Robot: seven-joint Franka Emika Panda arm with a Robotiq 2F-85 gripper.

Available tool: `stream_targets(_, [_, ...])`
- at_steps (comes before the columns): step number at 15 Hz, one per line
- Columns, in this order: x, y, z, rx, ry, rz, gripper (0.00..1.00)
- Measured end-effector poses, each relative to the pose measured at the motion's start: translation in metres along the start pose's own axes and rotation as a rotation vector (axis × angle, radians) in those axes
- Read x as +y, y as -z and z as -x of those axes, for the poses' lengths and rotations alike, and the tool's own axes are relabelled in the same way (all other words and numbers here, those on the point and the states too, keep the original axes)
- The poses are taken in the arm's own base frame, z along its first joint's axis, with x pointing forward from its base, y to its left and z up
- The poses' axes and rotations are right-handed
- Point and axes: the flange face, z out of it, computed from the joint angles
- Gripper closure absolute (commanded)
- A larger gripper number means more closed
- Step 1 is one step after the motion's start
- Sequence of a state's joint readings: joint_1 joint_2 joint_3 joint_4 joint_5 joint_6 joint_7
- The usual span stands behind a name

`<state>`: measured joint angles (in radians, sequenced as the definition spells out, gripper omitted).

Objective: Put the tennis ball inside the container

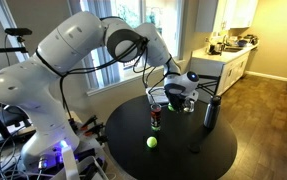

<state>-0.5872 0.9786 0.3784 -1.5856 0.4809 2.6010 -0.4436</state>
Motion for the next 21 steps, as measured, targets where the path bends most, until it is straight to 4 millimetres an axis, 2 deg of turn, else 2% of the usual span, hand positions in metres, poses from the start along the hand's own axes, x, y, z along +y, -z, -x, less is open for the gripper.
stream_targets(2, [-0.027, 0.006, 0.009, -0.019, 0.049, -0.017, 0.65])
stream_targets(4, [-0.046, 0.008, 0.021, -0.041, 0.085, -0.029, 0.65])
stream_targets(9, [-0.069, 0.011, 0.047, -0.088, 0.146, -0.056, 0.65])
stream_targets(13, [-0.069, 0.014, 0.063, -0.126, 0.162, -0.067, 0.65])
stream_targets(21, [-0.049, 0.014, 0.088, -0.174, 0.163, -0.072, 0.65])
